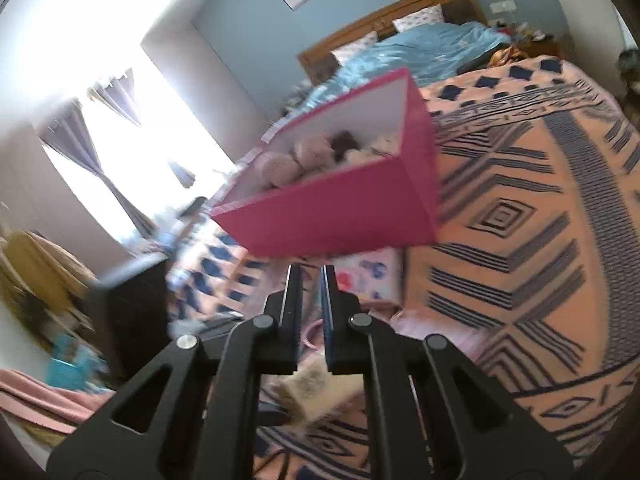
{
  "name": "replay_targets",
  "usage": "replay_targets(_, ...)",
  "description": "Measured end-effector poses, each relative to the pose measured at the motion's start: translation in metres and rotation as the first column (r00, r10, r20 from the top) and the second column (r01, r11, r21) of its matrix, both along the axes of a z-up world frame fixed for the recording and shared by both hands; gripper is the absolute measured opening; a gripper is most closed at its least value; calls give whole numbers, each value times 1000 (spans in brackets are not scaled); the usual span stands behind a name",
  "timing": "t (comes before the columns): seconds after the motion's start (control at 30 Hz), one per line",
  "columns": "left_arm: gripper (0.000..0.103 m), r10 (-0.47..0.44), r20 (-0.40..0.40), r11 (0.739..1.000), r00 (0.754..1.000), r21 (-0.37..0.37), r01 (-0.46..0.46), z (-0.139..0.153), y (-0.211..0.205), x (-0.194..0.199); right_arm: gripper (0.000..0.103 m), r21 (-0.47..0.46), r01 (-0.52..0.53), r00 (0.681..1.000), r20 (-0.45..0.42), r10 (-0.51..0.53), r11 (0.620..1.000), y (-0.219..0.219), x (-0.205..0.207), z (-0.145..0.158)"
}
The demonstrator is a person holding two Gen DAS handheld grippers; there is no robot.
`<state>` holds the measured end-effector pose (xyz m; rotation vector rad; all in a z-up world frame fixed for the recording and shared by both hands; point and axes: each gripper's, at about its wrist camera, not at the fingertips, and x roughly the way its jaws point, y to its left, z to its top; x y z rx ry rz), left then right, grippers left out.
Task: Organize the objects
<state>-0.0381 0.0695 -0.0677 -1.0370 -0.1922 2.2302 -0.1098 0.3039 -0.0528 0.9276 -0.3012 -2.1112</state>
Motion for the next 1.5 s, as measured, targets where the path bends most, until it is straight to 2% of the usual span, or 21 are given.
replay_targets(0.07,86,4,3,1000,1000,4,-4,0,-2,0,37,42,39,999,17,-40,998,5,-4,-10)
replay_targets(0.1,86,5,4,1000,1000,4,-5,0,-2,1,52,90,84,996,6,-84,992,8,-5,-14)
replay_targets(0.13,86,6,5,1000,1000,3,-6,0,-2,-1,58,123,106,994,-1,-107,987,11,-6,-18)
replay_targets(0.27,86,1,9,1000,1000,-2,-1,-1,0,-1,61,202,139,986,60,-154,970,24,-21,-41)
replay_targets(0.37,86,-3,15,1000,1000,-5,3,-1,1,-1,61,217,127,986,82,-148,968,27,-26,-52)
replay_targets(0.47,86,-3,19,1000,1000,-11,3,-1,4,-3,61,239,109,990,61,-127,965,22,-24,-56)
replay_targets(0.57,86,-7,23,1000,1000,-9,7,-1,5,-4,50,240,92,993,46,-106,967,21,-22,-56)
replay_targets(0.63,86,-11,23,1000,1000,-12,11,-1,6,-3,35,207,86,993,61,-100,975,25,-22,-56)
replay_targets(0.73,86,-22,20,1000,1000,-16,23,0,11,-3,28,152,97,989,93,-111,984,31,-22,-57)
replay_targets(1.0,86,-57,-5,998,998,-10,57,6,21,-5,26,-51,90,987,136,-82,995,26,-11,-37)
replay_targets(1.1,72,-46,-45,999,998,-29,45,11,23,-9,26,-83,84,990,121,-74,993,13,-10,-28)
replay_targets(1.17,52,-27,-36,999,999,-37,26,12,20,-17,26,-76,91,991,105,-83,993,4,-11,-26)
replay_targets(1.27,38,-5,-6,1000,1000,-18,5,10,12,-30,26,-84,86,989,124,-75,993,-6,-15,-30)
replay_targets(1.5,28,74,30,997,997,-18,-73,2,-9,-49,28,-54,81,983,169,-71,995,-10,-23,-42)
